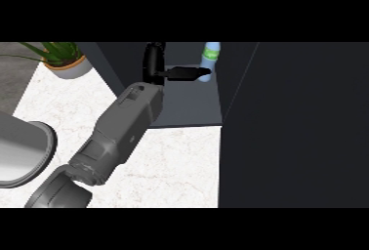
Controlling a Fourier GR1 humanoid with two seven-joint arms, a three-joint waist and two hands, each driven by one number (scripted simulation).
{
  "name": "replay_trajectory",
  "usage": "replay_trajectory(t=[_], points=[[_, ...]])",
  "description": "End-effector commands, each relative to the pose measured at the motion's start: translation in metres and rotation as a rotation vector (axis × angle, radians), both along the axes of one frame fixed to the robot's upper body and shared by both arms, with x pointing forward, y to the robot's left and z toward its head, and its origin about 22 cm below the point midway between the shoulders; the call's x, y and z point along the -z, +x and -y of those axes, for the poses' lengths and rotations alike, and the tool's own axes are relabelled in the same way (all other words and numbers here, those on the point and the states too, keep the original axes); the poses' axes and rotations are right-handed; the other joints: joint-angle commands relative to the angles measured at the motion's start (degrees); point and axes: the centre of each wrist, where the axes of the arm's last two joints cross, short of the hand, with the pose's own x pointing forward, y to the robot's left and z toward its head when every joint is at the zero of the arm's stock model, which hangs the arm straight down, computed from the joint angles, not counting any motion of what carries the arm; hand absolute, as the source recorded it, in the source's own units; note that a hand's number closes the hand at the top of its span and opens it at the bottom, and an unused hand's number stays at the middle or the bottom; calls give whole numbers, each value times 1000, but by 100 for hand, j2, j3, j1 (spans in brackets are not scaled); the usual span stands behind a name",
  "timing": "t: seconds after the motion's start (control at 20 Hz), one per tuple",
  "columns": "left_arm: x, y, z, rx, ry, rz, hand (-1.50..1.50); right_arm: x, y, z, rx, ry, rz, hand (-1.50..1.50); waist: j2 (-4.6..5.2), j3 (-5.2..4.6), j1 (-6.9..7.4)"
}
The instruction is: Pick up the bottled water, place it into the cabinet and close the cabinet
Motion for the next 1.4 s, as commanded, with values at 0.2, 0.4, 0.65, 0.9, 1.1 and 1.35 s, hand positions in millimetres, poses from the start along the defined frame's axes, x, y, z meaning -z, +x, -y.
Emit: replay_trajectory(t=[0.2,0.4,0.65,0.9,1.1,1.35], points=[[39,-27,-6,56,-55,0,-150,-25,8,-14,20,26,26,-150,-59,-1,185],[45,-42,-1,153,-148,-31,-150,-27,2,-11,18,11,19,-150,-99,0,188],[58,-74,6,285,-220,-37,-150,-36,4,-19,47,32,28,-150,-112,-2,320],[51,-107,18,350,-273,19,-150,-34,-7,-16,34,19,11,-150,-125,3,275],[53,-145,21,406,-314,12,-150,-21,-4,-10,24,-6,3,-150,-128,6,287],[55,-176,-10,422,-297,0,150,-36,-1,-17,-122,-64,7,-150,-109,2,339]])
